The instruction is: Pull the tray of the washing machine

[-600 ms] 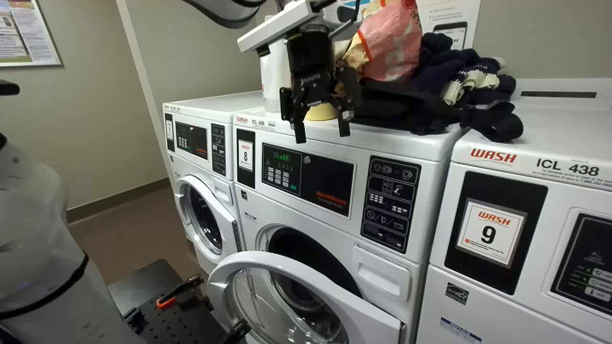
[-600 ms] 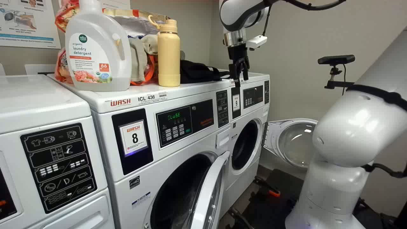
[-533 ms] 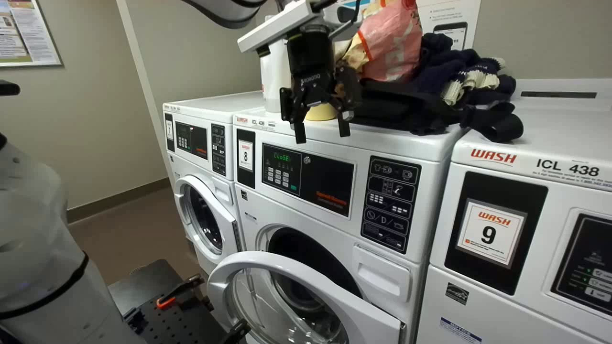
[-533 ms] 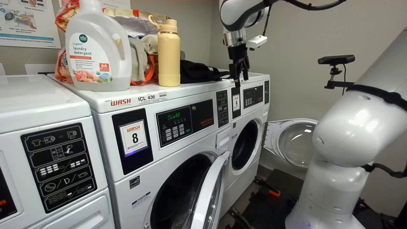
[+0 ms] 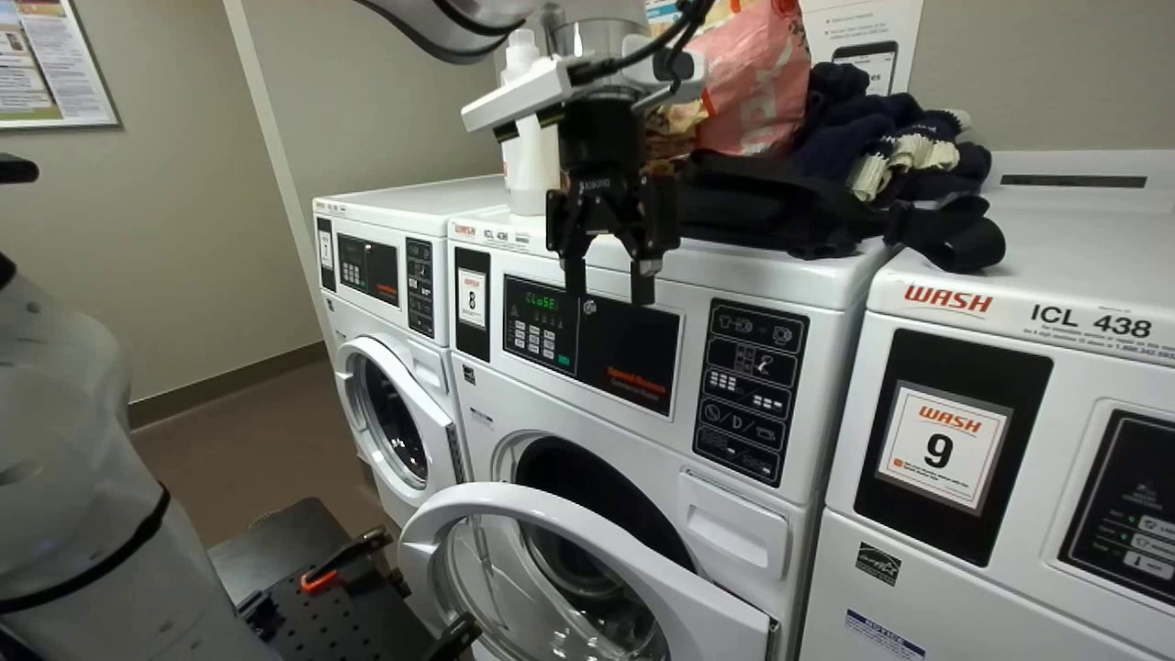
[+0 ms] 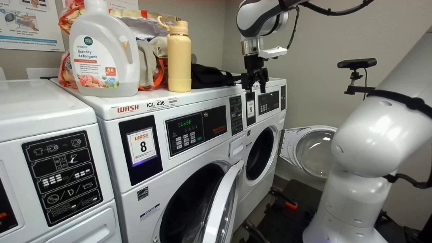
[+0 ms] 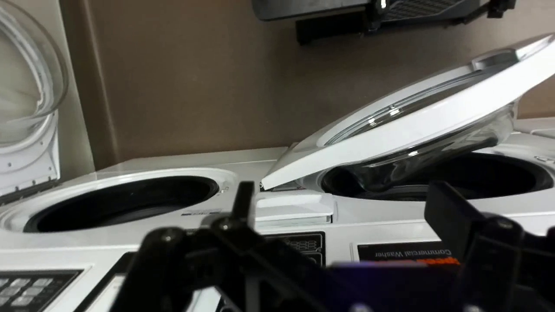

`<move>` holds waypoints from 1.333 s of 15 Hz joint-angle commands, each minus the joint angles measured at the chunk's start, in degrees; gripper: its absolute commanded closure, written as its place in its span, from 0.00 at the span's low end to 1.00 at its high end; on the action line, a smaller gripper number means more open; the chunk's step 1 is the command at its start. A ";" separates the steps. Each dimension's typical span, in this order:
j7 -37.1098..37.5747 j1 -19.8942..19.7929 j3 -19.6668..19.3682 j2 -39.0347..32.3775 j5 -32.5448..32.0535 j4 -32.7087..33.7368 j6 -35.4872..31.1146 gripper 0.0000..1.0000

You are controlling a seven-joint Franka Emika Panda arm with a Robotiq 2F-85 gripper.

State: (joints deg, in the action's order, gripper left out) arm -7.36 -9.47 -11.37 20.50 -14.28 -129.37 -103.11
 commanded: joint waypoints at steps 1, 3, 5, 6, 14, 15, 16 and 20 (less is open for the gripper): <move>6.65 -2.06 -1.56 2.15 4.35 -6.05 -3.95 0.00; 9.61 -3.55 -2.60 2.61 6.54 -8.84 -5.36 0.00; 12.42 -4.69 -3.32 1.98 9.40 -10.87 -7.76 0.00; 13.83 -5.08 -3.51 1.47 11.10 -11.53 -9.44 0.00; 24.10 -6.58 -3.93 -6.82 25.17 -14.94 -30.93 0.00; 25.69 -6.91 -3.96 -7.54 26.24 -15.53 -33.50 0.00; 27.68 -7.09 -3.77 -8.00 27.02 -16.12 -35.71 0.00; 36.19 -8.81 -3.63 -9.25 27.80 -18.85 -43.49 0.00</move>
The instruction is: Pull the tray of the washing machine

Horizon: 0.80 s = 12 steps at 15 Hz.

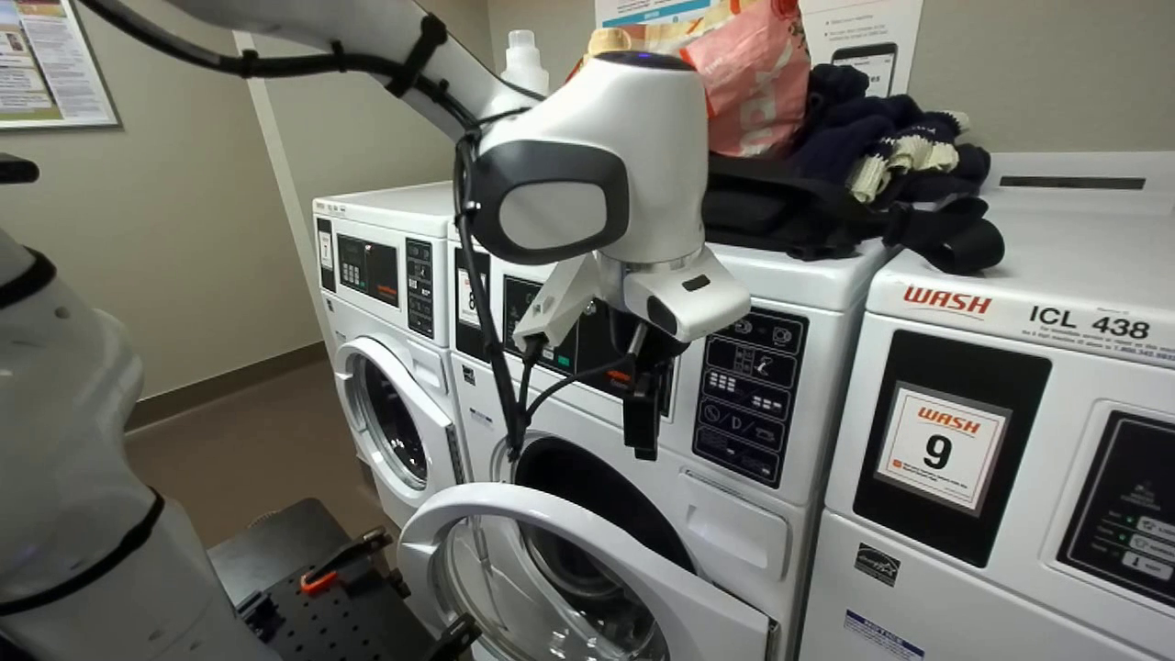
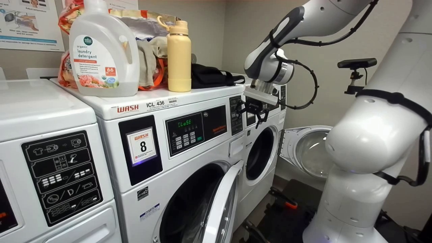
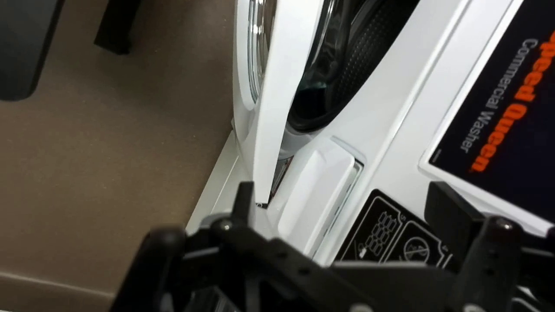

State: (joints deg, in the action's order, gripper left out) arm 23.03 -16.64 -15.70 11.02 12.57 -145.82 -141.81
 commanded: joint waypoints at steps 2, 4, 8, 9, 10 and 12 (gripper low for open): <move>10.97 -2.46 1.09 -0.88 0.83 -3.63 -9.15 0.00; 14.63 -2.54 1.24 -2.33 1.72 -4.51 -13.34 0.00; 17.88 -1.13 1.01 -5.79 4.81 -4.84 -18.74 0.00; 17.73 -0.76 0.99 -6.57 6.06 -4.71 -19.54 0.00; 17.79 -0.53 0.99 -7.42 7.03 -4.51 -20.14 0.00; 17.67 -0.16 0.86 -8.52 8.34 -4.50 -20.79 0.00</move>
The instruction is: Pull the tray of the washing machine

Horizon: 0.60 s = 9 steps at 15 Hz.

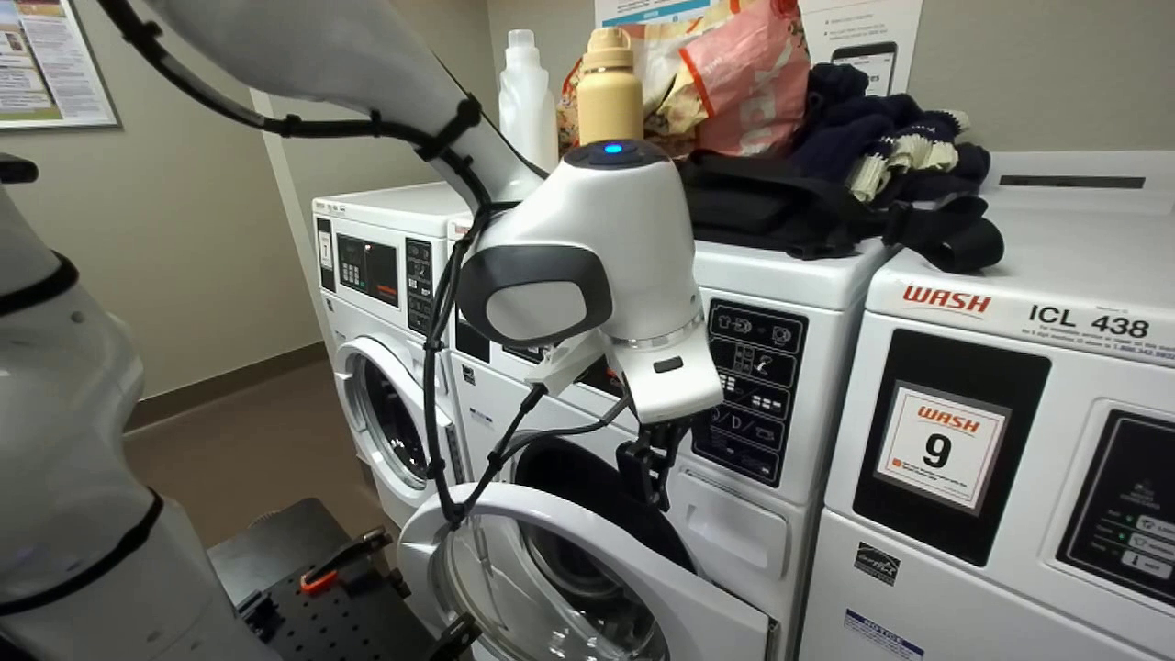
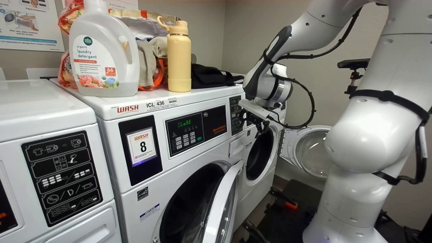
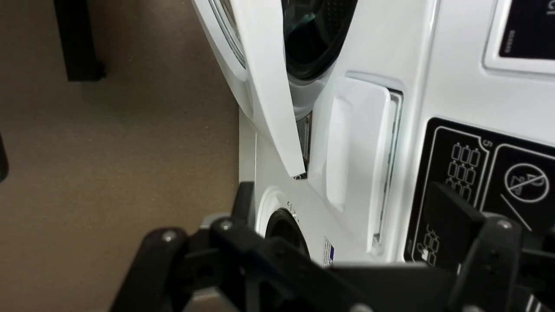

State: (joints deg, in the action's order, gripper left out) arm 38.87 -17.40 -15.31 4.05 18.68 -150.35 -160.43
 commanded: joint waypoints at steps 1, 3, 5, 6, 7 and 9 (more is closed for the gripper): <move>1.82 0.70 0.37 -1.99 2.75 -0.01 -2.44 0.00; 1.83 0.93 0.27 -2.87 3.67 0.05 -2.84 0.00; 1.80 1.18 0.30 -3.86 4.47 0.29 -3.28 0.00; 1.70 1.27 0.29 -4.22 4.68 0.50 -3.29 0.00; 1.64 1.33 0.24 -4.53 4.72 0.64 -3.34 0.00; 1.48 1.45 0.21 -5.31 4.99 1.19 -3.24 0.00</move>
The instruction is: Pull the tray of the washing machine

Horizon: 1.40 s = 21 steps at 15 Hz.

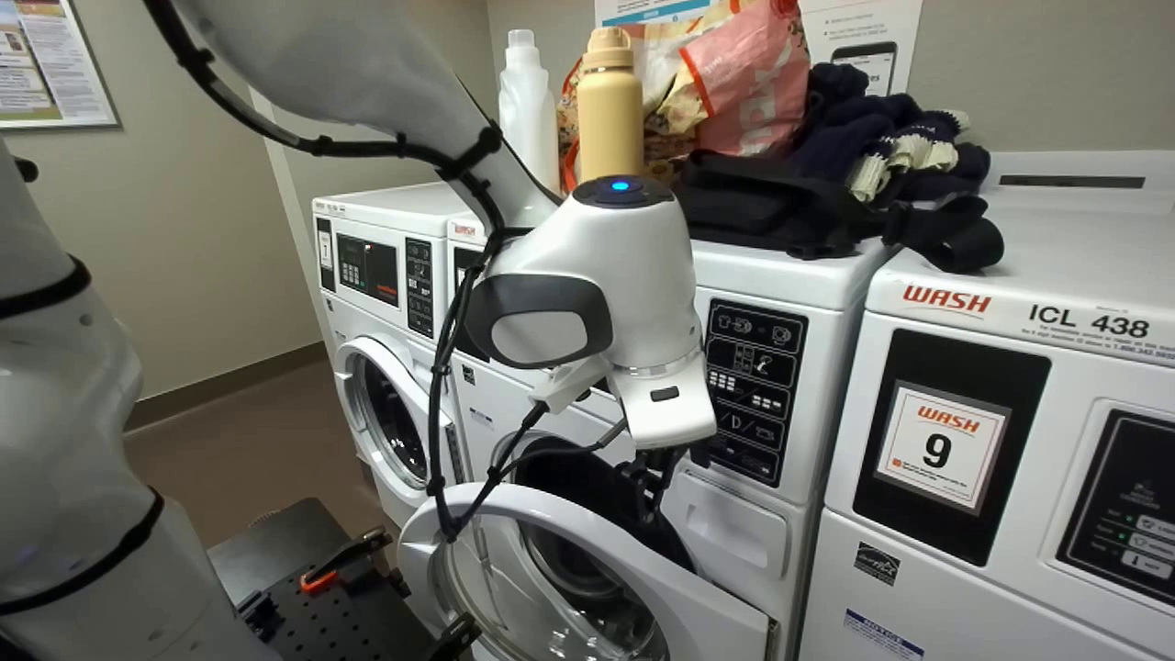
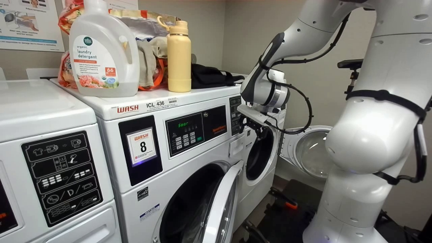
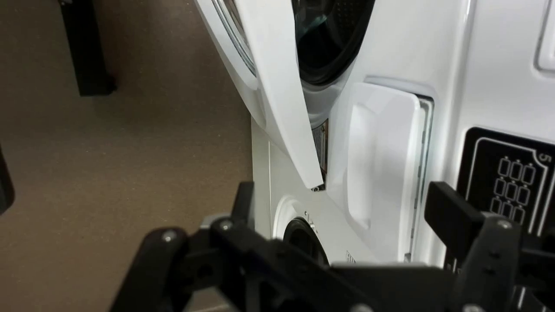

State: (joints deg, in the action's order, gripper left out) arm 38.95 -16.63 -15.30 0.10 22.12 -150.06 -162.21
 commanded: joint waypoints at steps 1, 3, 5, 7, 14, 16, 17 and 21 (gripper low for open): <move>1.43 0.72 0.18 -1.95 1.53 1.26 -1.45 0.00; 0.84 0.79 0.15 -2.56 2.25 1.74 -1.61 0.00; 0.68 0.96 0.18 -3.47 2.76 2.47 -1.86 0.00; 0.32 1.21 0.36 -4.56 4.07 3.49 -1.94 0.00; -0.51 0.72 1.35 -8.36 8.23 6.22 -1.67 0.00; -0.54 0.59 1.31 -9.05 8.67 6.34 -1.63 0.00; -0.59 0.54 1.30 -9.35 8.86 6.44 -1.68 0.00; -0.79 0.52 1.56 -10.30 9.73 6.66 -2.24 0.00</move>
State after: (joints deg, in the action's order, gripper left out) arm 38.66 -15.92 -14.60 -9.07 29.69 -144.45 -163.14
